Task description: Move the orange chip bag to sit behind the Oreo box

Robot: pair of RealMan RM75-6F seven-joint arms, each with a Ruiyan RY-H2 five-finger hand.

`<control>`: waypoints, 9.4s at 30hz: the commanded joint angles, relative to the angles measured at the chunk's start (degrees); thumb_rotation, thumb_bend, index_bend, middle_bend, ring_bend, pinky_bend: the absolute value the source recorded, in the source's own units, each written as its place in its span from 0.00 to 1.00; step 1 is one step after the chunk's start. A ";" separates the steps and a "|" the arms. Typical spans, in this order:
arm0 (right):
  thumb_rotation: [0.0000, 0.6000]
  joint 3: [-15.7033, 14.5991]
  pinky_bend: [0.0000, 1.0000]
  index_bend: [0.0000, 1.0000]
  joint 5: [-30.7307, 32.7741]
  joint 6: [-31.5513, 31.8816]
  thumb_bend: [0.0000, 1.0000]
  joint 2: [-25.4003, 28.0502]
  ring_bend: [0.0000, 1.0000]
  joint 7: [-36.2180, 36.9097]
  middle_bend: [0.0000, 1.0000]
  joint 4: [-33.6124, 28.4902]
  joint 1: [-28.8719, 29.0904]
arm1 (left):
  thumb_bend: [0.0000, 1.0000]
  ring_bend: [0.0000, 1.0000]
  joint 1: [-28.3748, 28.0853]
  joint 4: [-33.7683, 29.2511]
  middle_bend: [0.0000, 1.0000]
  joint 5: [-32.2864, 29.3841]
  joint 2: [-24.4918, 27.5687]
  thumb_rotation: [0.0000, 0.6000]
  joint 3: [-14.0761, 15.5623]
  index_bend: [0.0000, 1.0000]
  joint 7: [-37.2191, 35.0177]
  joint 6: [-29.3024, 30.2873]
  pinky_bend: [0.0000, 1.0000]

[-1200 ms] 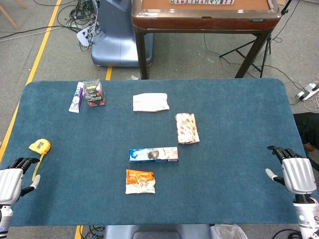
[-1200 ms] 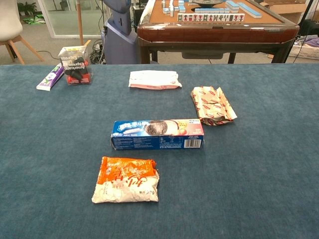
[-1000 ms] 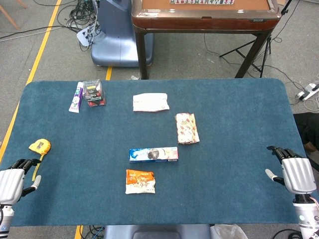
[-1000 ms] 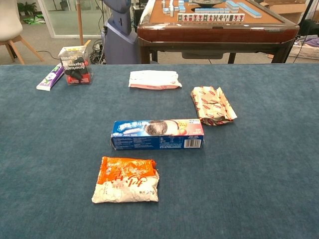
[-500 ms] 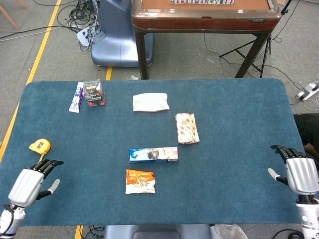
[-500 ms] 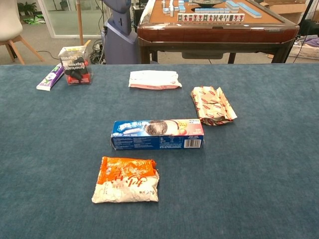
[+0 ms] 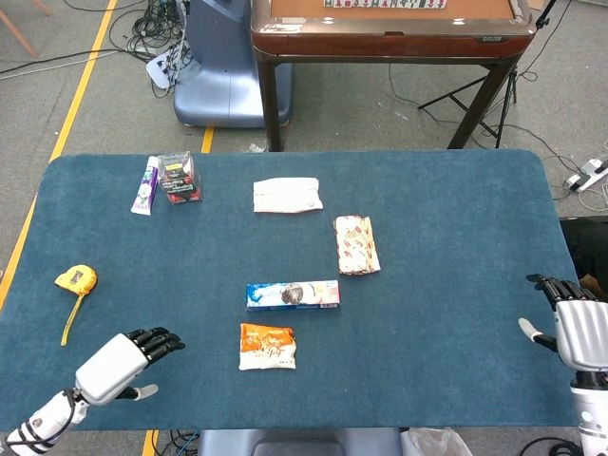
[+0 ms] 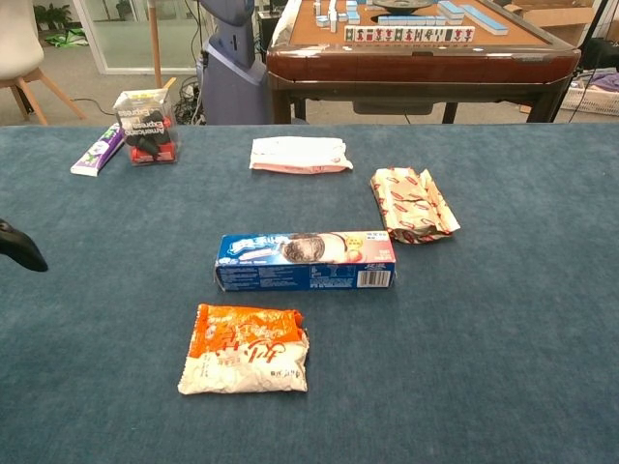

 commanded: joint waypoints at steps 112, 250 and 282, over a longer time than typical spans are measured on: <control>1.00 3.75 0.49 0.32 7.85 5.04 0.00 7.59 0.34 3.01 0.40 0.70 -7.83 | 0.04 0.00 -20.21 -0.04 0.05 -12.08 -12.57 1.00 4.18 0.13 22.98 -26.09 0.20; 1.00 2.86 0.49 0.32 6.85 3.95 0.00 8.00 0.34 4.99 0.40 0.90 -8.10 | 0.04 0.00 -25.04 10.01 0.00 -59.81 -20.15 1.00 -12.80 0.00 36.81 -35.28 0.21; 1.00 2.87 0.49 0.32 7.05 3.74 0.00 8.17 0.34 5.77 0.40 1.23 -8.22 | 0.04 0.00 -28.19 15.58 0.00 -64.87 -22.89 1.00 -14.58 0.00 35.78 -35.10 0.21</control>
